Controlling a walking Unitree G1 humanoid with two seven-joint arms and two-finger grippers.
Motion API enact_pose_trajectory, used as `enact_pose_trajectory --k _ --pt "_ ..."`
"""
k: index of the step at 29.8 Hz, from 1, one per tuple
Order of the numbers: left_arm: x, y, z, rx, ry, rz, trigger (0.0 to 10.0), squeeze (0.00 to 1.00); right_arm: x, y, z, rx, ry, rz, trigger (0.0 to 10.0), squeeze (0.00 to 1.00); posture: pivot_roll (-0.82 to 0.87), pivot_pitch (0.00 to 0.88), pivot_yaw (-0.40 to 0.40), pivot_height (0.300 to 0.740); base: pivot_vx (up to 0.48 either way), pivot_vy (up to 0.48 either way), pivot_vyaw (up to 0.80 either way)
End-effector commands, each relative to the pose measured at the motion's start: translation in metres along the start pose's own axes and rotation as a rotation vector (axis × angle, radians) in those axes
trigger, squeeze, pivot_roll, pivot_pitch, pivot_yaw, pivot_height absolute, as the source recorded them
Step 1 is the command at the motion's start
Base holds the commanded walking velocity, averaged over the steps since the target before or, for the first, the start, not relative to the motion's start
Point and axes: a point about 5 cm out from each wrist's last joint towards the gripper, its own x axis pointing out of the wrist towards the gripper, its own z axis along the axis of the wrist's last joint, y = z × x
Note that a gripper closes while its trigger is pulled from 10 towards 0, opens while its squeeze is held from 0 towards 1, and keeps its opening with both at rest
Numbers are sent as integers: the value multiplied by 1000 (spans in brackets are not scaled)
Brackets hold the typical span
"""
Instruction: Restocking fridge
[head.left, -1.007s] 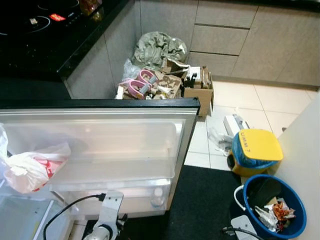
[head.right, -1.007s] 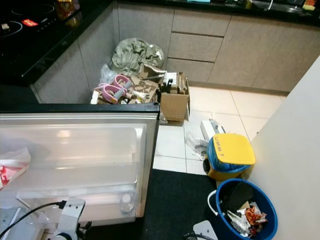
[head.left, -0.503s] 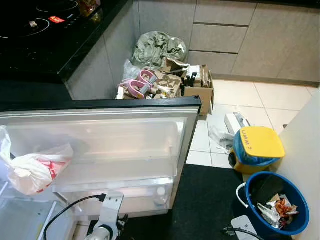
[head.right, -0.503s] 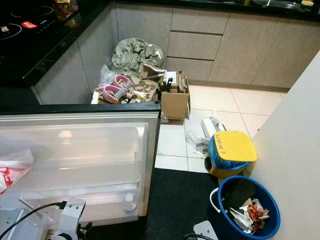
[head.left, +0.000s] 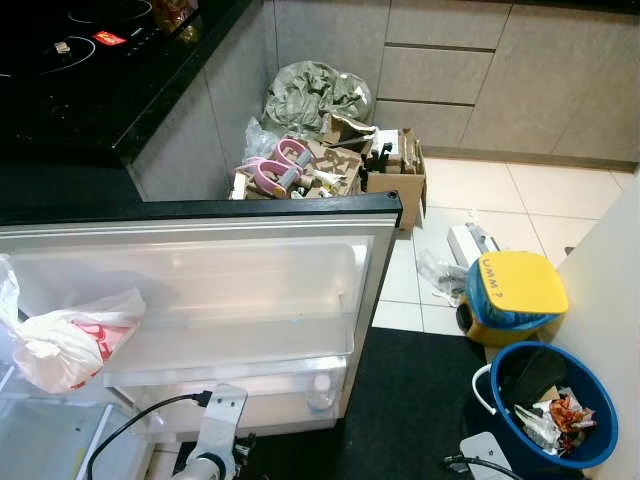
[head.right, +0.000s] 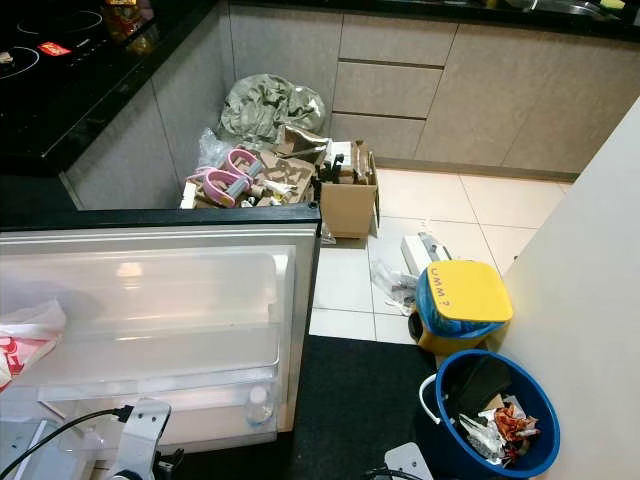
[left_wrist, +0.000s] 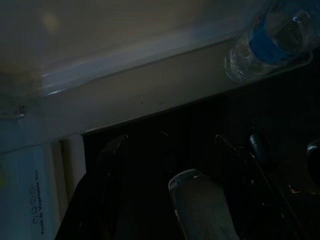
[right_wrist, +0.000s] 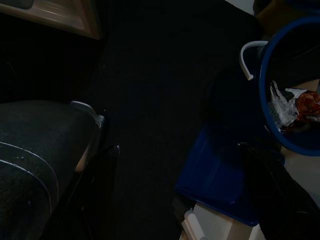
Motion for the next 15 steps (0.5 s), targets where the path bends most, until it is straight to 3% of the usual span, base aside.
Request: enact_pose_trajectory --k 1,15 --pt "-2 3 -6 6 25 5 10000 0 0 -1 -1 12 4 -9 10000 0 -101 43 -49 740 0 0 0" --pt "-3 3 -9 5 37 8 10000 0 0 0 -1 10 2 -7 10000 0 -100 49 -50 740 0 0 0"
